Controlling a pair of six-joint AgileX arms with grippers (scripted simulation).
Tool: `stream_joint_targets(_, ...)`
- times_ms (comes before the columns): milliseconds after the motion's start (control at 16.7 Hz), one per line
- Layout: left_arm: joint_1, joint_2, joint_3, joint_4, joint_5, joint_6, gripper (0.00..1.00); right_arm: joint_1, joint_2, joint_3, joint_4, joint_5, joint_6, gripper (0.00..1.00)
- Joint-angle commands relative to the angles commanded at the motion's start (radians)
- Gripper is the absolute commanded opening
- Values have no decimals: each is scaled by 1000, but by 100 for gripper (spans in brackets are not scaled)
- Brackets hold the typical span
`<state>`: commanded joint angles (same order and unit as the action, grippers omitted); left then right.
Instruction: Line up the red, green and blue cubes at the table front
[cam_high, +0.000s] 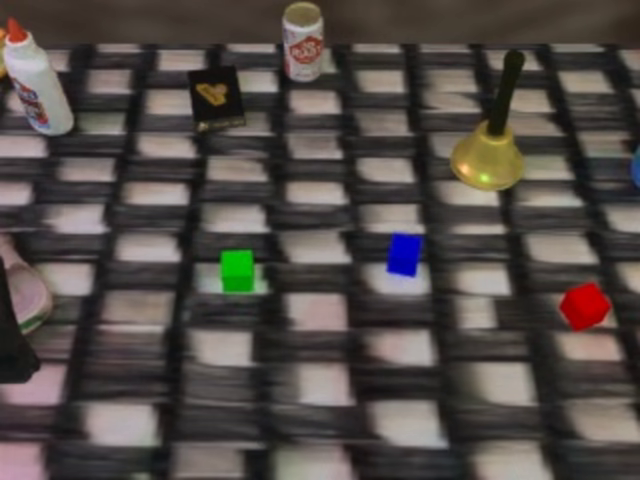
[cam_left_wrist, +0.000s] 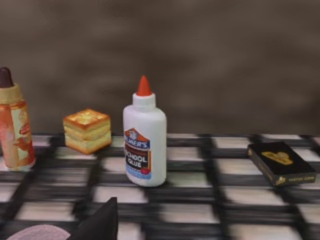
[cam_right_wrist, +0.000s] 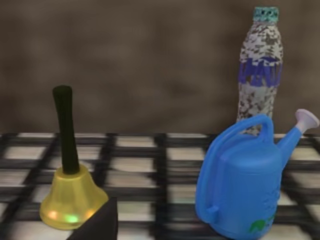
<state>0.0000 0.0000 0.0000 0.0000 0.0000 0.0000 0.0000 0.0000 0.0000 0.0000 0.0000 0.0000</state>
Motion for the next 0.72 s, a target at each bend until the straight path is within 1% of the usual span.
stream_joint_targets(180, 0, 0, 0, 0, 0, 0, 100, 2, 10, 9, -7, -1, -1, 100)
stream_joint_targets(360, 0, 0, 0, 0, 0, 0, 100, 19, 104, 94, -69, -4, -10, 100)
stream_joint_targets(540, 0, 0, 0, 0, 0, 0, 100, 44, 295, 243, -179, -5, -27, 100)
stream_joint_targets(720, 0, 0, 0, 0, 0, 0, 100, 73, 575, 430, -322, -4, -48, 100)
